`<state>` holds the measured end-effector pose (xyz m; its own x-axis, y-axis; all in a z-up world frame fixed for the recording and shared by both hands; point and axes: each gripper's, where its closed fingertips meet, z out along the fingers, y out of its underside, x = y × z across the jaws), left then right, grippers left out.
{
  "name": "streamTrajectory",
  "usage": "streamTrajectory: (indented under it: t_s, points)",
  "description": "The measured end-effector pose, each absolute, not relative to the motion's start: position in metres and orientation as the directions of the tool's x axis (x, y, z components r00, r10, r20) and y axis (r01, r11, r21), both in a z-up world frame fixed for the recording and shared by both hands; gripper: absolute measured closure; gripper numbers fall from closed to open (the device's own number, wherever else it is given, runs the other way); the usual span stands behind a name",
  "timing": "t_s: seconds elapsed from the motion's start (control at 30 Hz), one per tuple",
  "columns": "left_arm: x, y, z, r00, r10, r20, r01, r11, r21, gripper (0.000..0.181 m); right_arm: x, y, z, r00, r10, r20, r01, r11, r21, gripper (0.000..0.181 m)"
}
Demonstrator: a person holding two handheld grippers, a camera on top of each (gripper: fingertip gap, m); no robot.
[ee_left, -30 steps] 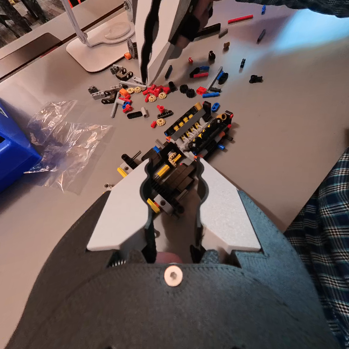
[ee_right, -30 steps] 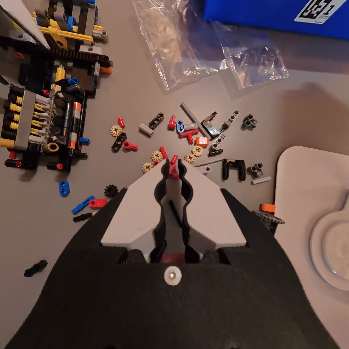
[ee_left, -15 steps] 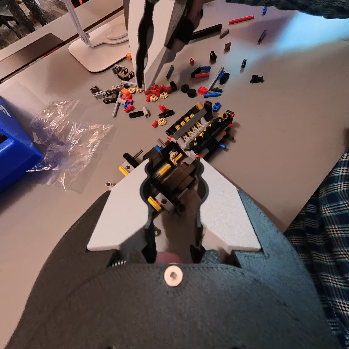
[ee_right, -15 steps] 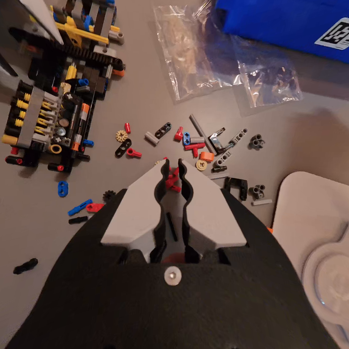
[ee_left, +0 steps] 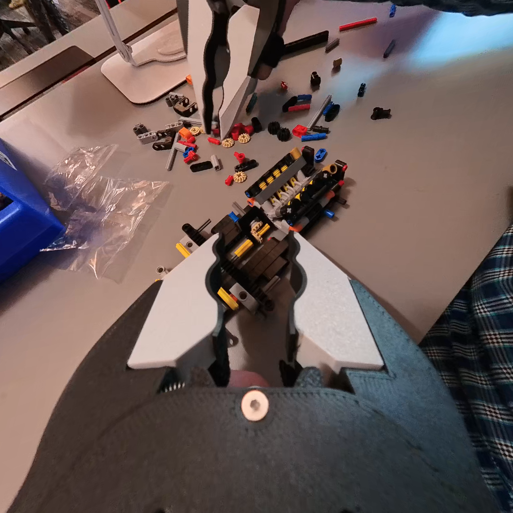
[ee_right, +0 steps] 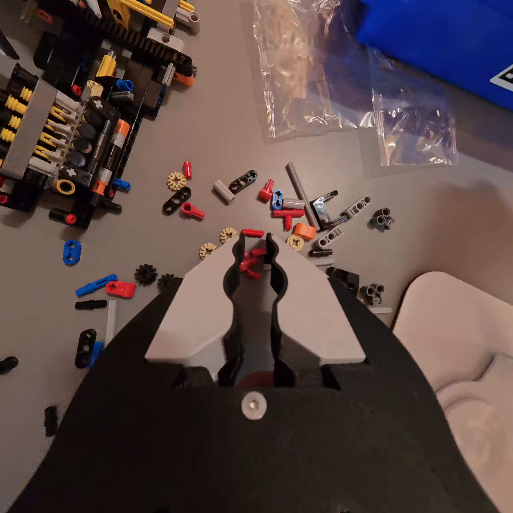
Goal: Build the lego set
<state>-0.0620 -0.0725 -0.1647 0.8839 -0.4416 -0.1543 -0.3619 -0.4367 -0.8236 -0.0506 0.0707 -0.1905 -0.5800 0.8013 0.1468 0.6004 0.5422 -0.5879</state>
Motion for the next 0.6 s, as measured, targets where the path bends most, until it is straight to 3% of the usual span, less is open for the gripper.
streamTrajectory:
  t_s: [0.33, 0.4, 0.6]
  points:
    - [-0.0616, -0.0729, -0.1652, 0.883, -0.443, -0.157, -0.366, -0.437, -0.822, 0.137, -0.057, 0.0717, -0.1928, -0.699, 0.695, 0.166, 0.537, 0.664, -0.52, 0.171]
    - [-0.062, -0.0728, -0.165, 0.883, -0.442, -0.155, -0.364, -0.437, -0.822, 0.137, -0.0588, 0.0682, -0.1936, -0.702, 0.698, 0.145, 0.54, 0.653, -0.531, 0.179]
    - [-0.0637, -0.073, -0.1647, 0.885, -0.44, -0.154, -0.36, -0.437, -0.824, 0.136, -0.0591, 0.0683, -0.1935, -0.671, 0.735, 0.103, 0.559, 0.592, -0.581, 0.179]
